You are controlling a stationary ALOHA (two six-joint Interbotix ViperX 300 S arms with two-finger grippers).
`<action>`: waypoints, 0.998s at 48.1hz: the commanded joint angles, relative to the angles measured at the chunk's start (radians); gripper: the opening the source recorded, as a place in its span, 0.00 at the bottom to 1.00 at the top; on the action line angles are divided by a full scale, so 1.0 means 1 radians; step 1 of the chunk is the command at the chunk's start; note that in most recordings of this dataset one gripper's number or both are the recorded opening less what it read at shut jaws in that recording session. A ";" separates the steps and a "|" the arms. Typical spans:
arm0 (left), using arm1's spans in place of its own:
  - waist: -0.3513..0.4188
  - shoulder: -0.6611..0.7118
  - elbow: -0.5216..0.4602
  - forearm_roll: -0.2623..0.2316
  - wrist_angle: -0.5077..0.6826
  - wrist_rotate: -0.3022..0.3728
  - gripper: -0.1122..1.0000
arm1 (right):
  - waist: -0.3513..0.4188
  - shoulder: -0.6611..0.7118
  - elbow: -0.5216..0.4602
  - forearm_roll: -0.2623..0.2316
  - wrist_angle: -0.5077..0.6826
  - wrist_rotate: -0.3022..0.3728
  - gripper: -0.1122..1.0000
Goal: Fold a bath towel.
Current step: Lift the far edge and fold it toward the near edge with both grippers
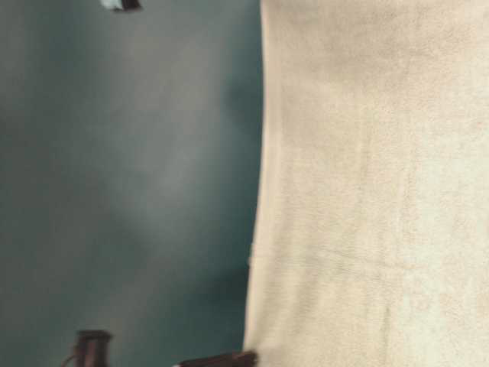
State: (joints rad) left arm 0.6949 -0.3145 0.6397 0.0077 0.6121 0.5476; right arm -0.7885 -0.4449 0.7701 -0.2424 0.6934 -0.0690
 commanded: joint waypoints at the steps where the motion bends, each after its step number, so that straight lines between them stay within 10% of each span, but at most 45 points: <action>1: -0.038 -0.058 0.015 -0.005 0.041 -0.029 0.14 | 0.058 -0.084 0.020 0.008 0.048 0.038 0.16; 10: -0.184 -0.124 0.124 -0.014 0.132 -0.242 0.14 | 0.239 -0.206 0.112 0.106 0.135 0.181 0.16; 22: -0.641 -0.201 0.279 -0.015 0.063 -0.641 0.14 | 0.689 -0.284 0.258 0.275 0.158 0.449 0.16; 36: -1.160 -0.120 0.324 -0.003 -0.137 -1.170 0.14 | 1.223 -0.178 0.278 0.241 0.003 0.927 0.16; 48: -1.382 0.094 0.216 0.000 -0.156 -1.318 0.14 | 1.509 0.051 0.183 0.184 -0.080 1.209 0.16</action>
State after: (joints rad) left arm -0.6213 -0.2715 0.8974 0.0092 0.4525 -0.7563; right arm 0.6443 -0.4464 0.9879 -0.0506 0.6274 1.1014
